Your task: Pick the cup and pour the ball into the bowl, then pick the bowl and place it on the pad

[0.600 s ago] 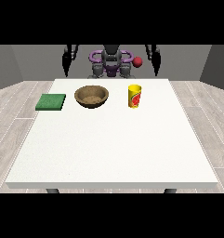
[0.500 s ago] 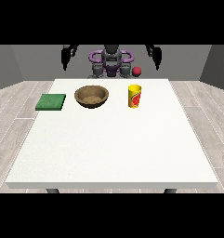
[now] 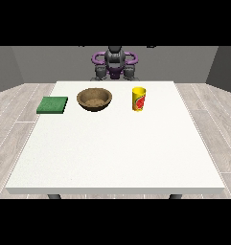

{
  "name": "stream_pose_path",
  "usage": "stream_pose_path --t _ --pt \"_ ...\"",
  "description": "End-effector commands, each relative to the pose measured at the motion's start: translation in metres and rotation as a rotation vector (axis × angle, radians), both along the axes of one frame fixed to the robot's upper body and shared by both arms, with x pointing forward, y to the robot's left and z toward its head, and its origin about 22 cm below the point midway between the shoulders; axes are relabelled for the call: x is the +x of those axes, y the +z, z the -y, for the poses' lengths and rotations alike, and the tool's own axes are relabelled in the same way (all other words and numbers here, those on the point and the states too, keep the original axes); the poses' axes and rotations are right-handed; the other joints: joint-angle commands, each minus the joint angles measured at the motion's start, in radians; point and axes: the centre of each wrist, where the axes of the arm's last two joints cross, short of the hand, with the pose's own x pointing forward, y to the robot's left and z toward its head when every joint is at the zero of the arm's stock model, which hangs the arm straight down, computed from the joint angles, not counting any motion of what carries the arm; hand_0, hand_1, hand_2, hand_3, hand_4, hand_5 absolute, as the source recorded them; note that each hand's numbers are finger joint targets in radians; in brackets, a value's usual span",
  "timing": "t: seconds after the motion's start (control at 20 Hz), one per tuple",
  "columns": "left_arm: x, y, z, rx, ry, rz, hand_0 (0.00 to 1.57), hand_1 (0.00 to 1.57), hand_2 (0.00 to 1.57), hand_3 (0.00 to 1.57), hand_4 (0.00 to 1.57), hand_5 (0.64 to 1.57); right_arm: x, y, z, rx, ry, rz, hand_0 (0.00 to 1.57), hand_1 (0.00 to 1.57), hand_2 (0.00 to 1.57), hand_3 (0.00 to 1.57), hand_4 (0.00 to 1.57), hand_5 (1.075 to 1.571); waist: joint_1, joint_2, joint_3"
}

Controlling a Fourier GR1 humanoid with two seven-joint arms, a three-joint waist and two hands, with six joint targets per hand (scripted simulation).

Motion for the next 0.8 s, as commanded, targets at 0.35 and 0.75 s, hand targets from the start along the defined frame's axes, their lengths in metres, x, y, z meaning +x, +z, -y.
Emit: stream_pose_path --t 0.35,0.75 --pt "0.022 0.048 0.040 0.003 -0.014 0.255 0.00 0.00 0.00 0.00 0.60 1.556 0.007 0.077 0.000 0.017 -0.015 0.237 0.00 0.00 0.00 0.00 0.76 1.551 -0.007 0.262 0.0013" --pt "0.055 0.047 0.029 0.090 0.039 0.479 0.00 0.00 0.00 0.00 0.57 1.520 0.023 0.052 -0.001 0.055 0.023 0.446 0.00 0.00 0.00 0.00 0.70 1.545 -0.038 0.537 0.0018"
